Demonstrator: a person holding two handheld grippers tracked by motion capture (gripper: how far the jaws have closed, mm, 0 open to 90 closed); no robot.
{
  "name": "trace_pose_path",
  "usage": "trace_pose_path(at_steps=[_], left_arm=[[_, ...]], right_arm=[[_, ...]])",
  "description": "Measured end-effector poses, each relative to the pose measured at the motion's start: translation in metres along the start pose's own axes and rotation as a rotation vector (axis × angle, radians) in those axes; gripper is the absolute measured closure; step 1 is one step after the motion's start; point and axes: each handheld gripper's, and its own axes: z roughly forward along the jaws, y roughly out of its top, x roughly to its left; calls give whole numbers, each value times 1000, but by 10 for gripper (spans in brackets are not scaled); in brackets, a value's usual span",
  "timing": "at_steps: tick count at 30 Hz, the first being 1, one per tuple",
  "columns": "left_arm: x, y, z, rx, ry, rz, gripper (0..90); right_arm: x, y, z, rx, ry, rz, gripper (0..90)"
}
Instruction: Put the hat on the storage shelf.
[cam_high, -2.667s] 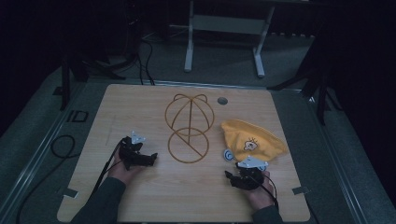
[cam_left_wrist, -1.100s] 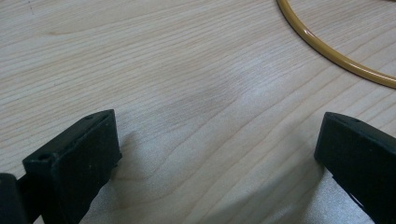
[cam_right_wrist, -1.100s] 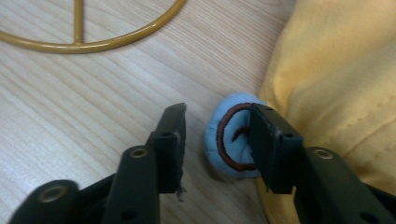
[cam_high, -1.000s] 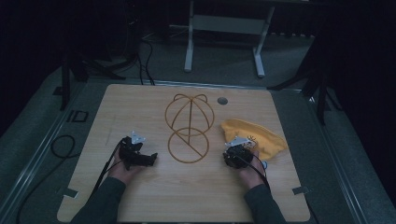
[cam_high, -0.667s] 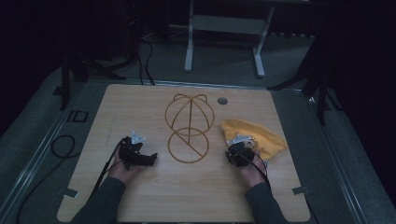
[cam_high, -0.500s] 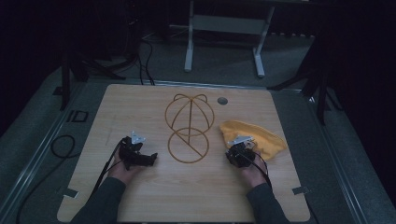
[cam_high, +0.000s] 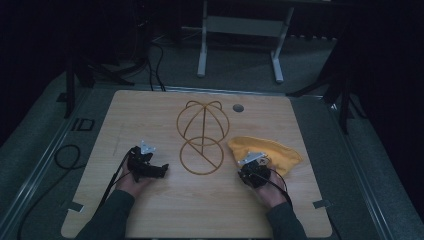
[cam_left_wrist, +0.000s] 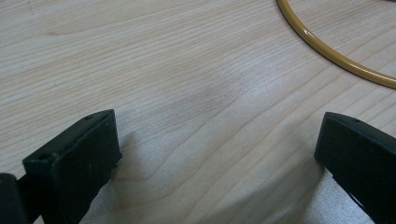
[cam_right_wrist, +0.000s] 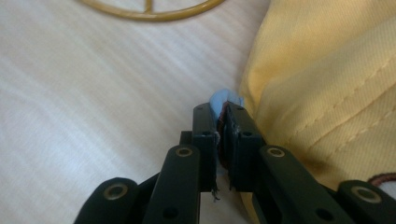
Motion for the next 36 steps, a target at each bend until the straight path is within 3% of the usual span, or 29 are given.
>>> trace_pose_path(at_steps=[8, 19, 36], left_arm=[[0, 0, 0, 0, 0, 0, 1], [0, 0, 0, -2, 0, -3, 1], [0, 0, 0, 0, -1, -3, 1]], right_arm=[[4, -4, -13, -3, 29, -26, 836], [1, 1, -42, -57, 56, -37, 836], [-16, 14, -86, -113, 15, -68, 836]])
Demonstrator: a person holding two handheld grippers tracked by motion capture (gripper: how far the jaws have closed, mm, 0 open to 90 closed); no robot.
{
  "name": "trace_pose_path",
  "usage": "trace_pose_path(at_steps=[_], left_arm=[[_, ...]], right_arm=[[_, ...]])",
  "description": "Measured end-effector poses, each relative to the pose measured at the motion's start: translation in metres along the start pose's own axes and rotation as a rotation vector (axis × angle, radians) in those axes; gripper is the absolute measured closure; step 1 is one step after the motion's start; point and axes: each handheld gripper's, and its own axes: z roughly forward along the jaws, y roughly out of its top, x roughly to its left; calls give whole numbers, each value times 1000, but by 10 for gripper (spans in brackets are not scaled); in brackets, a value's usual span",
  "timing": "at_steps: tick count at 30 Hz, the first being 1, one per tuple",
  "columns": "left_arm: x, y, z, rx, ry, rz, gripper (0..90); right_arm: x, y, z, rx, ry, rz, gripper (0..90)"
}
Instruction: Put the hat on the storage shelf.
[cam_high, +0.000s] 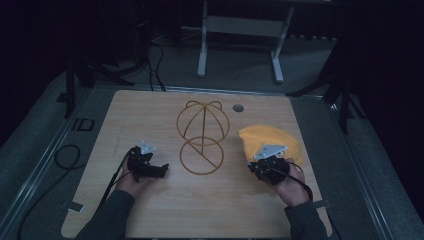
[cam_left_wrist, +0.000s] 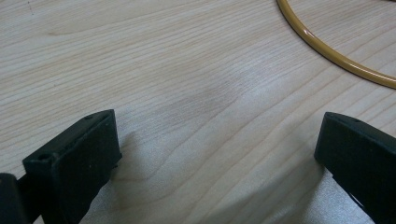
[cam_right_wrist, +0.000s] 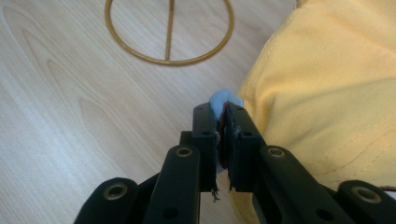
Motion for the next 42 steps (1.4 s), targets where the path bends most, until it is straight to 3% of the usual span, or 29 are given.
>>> trace_pose_path(at_steps=[8, 16, 23, 27, 35, 38, 42], left_arm=[[0, 0, 0, 0, 0, 0, 1], [0, 0, 0, 0, 0, 0, 1], [0, 0, 0, 0, 0, -1, 1], [0, 0, 0, 0, 0, 0, 1], [0, 0, 0, 1, 0, 1, 1], [0, 0, 0, 1, 0, 0, 1], [0, 0, 0, 2, -1, 0, 1]], right_arm=[[-12, 7, -20, -18, -25, -3, 836], [-19, 13, -34, -28, -5, -11, 836], [-22, 19, -39, -13, 10, -29, 836], [-21, 28, -40, 17, 18, -63, 835], [-26, 45, -47, 45, 2, -101, 834], [-34, 55, -49, 52, -13, -105, 832], [-47, 66, -42, 61, 1, -93, 833]])
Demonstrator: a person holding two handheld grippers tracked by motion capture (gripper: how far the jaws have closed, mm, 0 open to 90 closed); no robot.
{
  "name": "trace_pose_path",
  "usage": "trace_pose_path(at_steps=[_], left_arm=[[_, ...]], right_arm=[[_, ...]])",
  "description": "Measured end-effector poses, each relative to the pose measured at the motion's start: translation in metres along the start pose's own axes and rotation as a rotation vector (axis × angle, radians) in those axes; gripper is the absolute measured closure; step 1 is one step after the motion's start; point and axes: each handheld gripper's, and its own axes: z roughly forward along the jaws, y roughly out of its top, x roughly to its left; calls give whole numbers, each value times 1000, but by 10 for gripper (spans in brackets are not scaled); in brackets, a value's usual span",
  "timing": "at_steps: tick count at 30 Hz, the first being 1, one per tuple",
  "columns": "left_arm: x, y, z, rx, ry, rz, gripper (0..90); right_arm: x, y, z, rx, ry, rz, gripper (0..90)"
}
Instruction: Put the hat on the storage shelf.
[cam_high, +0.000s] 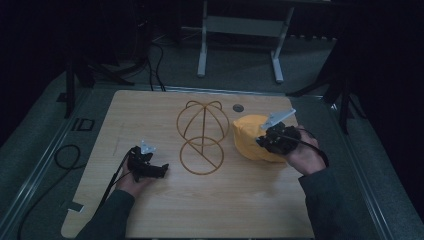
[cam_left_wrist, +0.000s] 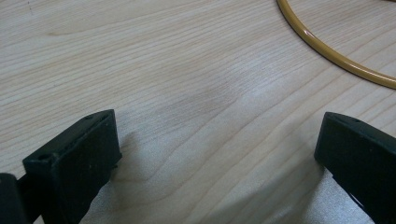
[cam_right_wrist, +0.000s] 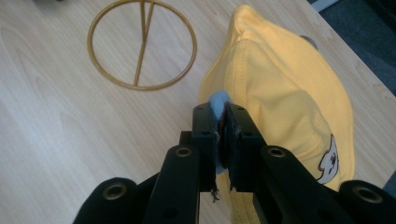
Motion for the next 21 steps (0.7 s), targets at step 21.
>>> trace_pose_path(at_steps=[21], left_arm=[[0, 0, 0, -2, 0, -2, 1]], right_arm=[[-4, 12, 22, -3, 116, 17, 812]])
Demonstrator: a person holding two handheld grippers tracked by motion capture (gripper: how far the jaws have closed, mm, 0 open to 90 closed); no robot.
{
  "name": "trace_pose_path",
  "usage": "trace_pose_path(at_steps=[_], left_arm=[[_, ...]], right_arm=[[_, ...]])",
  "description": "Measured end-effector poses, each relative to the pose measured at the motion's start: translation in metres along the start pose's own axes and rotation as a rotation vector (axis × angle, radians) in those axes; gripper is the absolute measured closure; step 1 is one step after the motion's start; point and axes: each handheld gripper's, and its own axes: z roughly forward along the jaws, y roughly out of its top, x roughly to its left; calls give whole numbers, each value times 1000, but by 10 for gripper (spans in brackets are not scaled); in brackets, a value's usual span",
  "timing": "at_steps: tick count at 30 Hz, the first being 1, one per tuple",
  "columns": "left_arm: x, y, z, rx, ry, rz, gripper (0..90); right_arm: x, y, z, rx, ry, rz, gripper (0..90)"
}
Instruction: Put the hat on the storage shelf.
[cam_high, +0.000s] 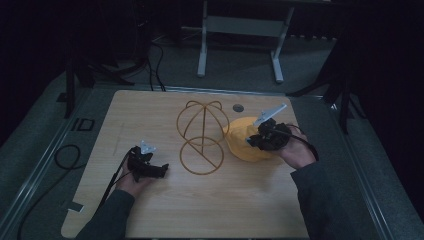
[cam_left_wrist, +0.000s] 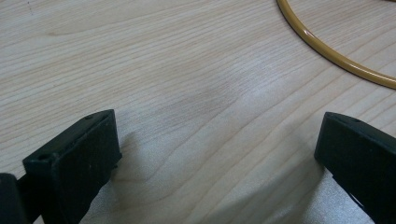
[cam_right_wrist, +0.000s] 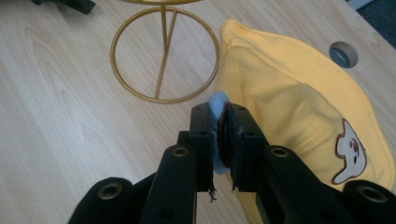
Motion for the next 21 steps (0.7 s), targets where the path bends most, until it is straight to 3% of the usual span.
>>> trace_pose_path(at_steps=[10, 14, 17, 21], left_arm=[[0, 0, 0, 0, 0, 0, 1], [0, 0, 0, 1, 0, 1, 1], [0, 0, 0, 2, 0, 2, 1], [0, 0, 0, 2, 0, 3, 1]], right_arm=[[3, 1, 2, 28, 38, -20, 811], [6, 0, -4, 42, 37, -30, 812], [10, 0, -14, 77, 28, -64, 812], [11, 2, -29, 56, 14, -70, 814]])
